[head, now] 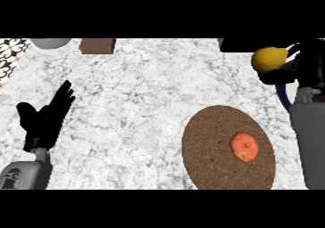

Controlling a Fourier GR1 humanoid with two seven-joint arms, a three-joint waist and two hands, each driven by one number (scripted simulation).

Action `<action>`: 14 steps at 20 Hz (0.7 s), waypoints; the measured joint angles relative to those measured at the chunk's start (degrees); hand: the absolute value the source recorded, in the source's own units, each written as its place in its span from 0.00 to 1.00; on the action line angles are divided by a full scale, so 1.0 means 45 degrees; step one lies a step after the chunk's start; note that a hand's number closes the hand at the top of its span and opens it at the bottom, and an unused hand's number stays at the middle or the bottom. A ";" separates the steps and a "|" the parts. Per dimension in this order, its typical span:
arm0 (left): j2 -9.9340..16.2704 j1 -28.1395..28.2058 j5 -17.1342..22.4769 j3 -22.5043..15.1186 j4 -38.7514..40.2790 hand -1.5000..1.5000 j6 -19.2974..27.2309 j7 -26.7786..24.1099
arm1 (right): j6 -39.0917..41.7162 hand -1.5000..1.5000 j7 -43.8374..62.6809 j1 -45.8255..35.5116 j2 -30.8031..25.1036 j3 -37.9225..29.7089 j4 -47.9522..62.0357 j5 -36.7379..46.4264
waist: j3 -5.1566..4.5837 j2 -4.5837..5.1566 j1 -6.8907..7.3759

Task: Pick the lemon from the placemat and place it in the plate

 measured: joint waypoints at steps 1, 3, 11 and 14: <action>-0.0040 0.0032 -0.0039 -0.0016 0.0045 0.50 0.0011 -0.0090 | -0.0346 1.00 0.0296 -0.0020 -0.0053 -0.0168 -0.0086 0.0235 | 0.0002 0.0008 -0.0002; -0.0071 0.0199 -0.0068 -0.0008 0.0036 0.50 -0.0012 -0.0216 | -0.0763 1.00 0.0850 0.0035 -0.0144 -0.0518 -0.0362 0.0467 | 0.0004 0.0016 0.0000; -0.0120 -0.0057 -0.0079 0.0166 0.0257 0.50 -0.0187 -0.0288 | -0.1730 1.00 0.0449 0.0277 -0.1049 -0.2707 0.0697 -0.1092 | 0.0014 0.0057 0.0038; -0.0206 -0.0205 -0.0164 0.0145 0.0301 0.50 -0.0184 -0.0231 | -0.1921 1.00 -0.0131 0.0623 -0.1583 -0.3384 0.1397 -0.1688 | 0.0018 0.0064 0.0040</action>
